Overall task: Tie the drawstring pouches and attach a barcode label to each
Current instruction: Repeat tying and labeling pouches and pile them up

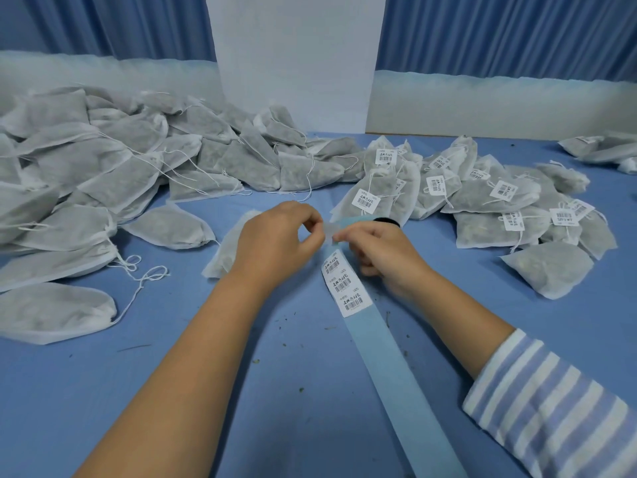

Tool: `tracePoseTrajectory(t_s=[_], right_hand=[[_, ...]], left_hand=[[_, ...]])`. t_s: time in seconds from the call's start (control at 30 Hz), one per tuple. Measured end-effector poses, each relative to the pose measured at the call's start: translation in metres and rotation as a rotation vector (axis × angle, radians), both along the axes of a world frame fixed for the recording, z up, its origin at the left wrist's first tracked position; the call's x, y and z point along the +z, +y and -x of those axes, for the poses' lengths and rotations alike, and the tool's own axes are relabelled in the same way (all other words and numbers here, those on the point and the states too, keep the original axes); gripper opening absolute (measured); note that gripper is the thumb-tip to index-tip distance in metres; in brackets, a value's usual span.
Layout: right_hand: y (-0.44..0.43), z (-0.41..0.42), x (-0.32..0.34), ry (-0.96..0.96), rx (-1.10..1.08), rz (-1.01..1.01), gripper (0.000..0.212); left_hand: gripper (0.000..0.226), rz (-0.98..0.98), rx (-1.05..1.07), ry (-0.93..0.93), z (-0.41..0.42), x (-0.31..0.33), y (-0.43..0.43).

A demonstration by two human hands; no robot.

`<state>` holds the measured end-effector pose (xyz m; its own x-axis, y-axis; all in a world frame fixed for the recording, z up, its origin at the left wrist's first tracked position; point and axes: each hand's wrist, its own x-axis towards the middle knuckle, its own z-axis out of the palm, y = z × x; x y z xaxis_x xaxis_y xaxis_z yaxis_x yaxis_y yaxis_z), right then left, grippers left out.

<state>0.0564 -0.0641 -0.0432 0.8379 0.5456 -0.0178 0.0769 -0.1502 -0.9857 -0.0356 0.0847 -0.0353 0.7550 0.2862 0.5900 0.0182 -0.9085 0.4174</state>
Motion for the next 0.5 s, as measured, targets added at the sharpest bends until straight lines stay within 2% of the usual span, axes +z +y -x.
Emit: tracePoseTrajectory(t_s=[0.1, 0.17, 0.23, 0.3, 0.4, 0.5], right_hand=[[0.0, -0.001, 0.007, 0.21, 0.018, -0.133, 0.025], [0.0, -0.001, 0.007, 0.23, 0.008, -0.119, 0.028], [0.0, -0.001, 0.006, 0.228, 0.008, -0.121, 0.021], [0.0, -0.001, 0.004, 0.217, -0.015, -0.142, 0.02], [0.0, -0.003, 0.003, 0.197, -0.05, -0.179, 0.017], [0.0, -0.003, 0.002, 0.152, -0.026, -0.171, 0.016]], left_hand=[[0.007, -0.04, -0.064, -0.022, 0.0, -0.001, -0.003], [0.007, -0.062, -0.106, -0.041, 0.001, 0.0, -0.005], [0.008, -0.087, -0.151, -0.022, 0.002, 0.0, -0.007], [0.01, -0.051, -0.175, -0.001, 0.003, 0.003, -0.007], [0.02, 0.13, 0.022, 0.01, 0.004, 0.011, 0.007], [0.026, 0.165, 0.372, 0.218, 0.009, 0.011, 0.041]])
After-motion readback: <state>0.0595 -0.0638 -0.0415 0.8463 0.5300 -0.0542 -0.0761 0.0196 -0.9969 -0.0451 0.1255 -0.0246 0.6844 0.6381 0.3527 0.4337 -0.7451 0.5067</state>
